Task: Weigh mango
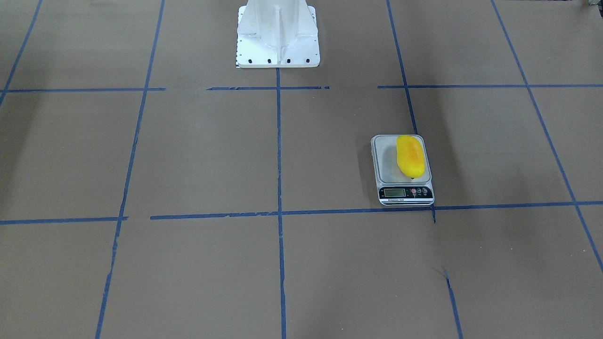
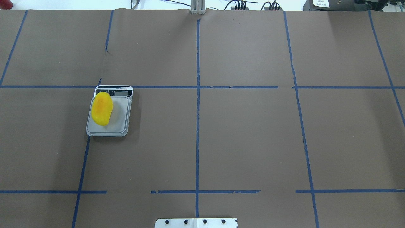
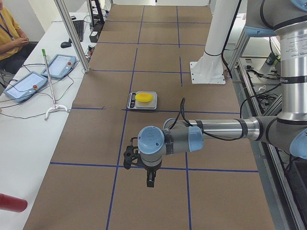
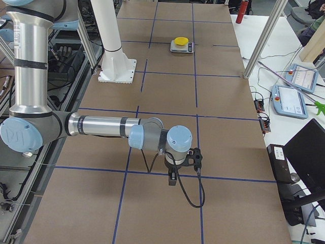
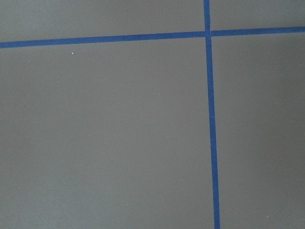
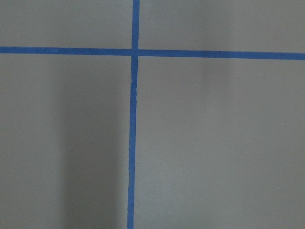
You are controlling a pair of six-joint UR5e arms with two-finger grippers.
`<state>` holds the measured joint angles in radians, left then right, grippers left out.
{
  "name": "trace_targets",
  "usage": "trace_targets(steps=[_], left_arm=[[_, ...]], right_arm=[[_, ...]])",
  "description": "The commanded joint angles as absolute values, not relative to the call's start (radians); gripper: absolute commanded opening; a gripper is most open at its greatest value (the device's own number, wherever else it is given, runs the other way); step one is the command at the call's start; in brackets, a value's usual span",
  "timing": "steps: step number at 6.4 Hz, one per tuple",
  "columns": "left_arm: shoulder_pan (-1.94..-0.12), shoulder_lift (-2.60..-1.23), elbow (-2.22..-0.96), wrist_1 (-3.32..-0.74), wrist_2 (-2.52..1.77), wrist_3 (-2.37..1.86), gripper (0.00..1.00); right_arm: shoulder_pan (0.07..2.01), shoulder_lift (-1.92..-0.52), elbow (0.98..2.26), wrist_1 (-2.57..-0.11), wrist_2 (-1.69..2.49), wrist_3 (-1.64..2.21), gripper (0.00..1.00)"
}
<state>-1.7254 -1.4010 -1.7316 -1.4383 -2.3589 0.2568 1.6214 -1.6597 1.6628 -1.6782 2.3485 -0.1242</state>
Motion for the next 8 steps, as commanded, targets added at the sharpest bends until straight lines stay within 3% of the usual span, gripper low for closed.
trace_targets(steps=[1,8], left_arm=[[-1.727,-1.402,-1.726,-1.422,-2.356,0.259,1.00],[-1.724,-1.423,-1.741,-1.422,-2.353,0.259,1.00]], right_arm=[[1.621,-1.660,1.663,-1.678,2.349,-0.124,1.00],[1.621,-1.660,1.663,-1.678,2.349,-0.124,1.00]])
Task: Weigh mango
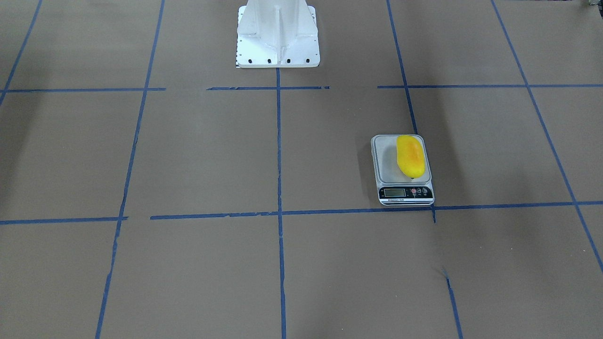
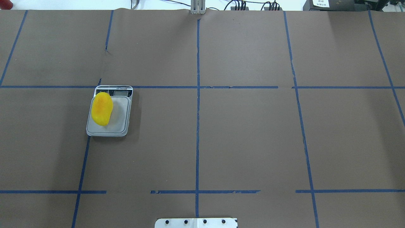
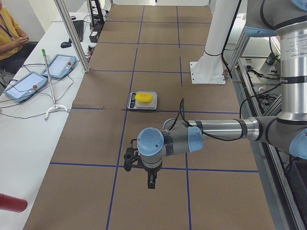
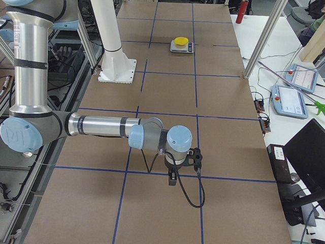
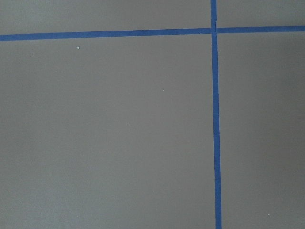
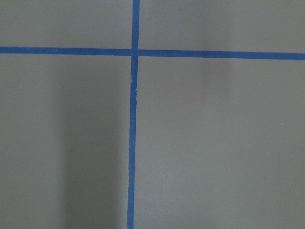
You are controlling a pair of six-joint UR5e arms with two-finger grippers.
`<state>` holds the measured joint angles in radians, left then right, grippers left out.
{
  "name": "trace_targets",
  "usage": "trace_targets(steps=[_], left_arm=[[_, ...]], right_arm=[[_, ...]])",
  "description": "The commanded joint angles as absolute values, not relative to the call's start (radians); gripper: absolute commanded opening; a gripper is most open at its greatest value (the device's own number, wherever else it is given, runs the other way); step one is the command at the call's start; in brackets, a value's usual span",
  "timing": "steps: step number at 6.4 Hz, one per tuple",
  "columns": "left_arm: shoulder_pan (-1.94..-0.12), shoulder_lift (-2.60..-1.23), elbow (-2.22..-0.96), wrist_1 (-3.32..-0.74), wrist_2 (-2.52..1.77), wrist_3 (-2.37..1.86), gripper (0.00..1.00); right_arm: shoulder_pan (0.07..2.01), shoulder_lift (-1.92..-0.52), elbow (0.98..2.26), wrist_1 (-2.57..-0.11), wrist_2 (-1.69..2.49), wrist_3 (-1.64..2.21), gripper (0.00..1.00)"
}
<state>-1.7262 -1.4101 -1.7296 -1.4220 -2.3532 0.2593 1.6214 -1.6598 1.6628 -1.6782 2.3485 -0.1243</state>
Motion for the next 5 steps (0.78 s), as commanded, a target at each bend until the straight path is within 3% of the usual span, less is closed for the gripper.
trace_targets(steps=[1,5], left_arm=[[-1.723,-1.424,-1.738,-1.422,-2.355,0.259,1.00],[-1.720,-1.495,-1.698,-1.428,-2.353,0.259,1.00]], right_arm=[[1.621,-1.660,1.663,-1.678,2.349,-0.124,1.00],[1.621,-1.660,1.663,-1.678,2.349,-0.124,1.00]])
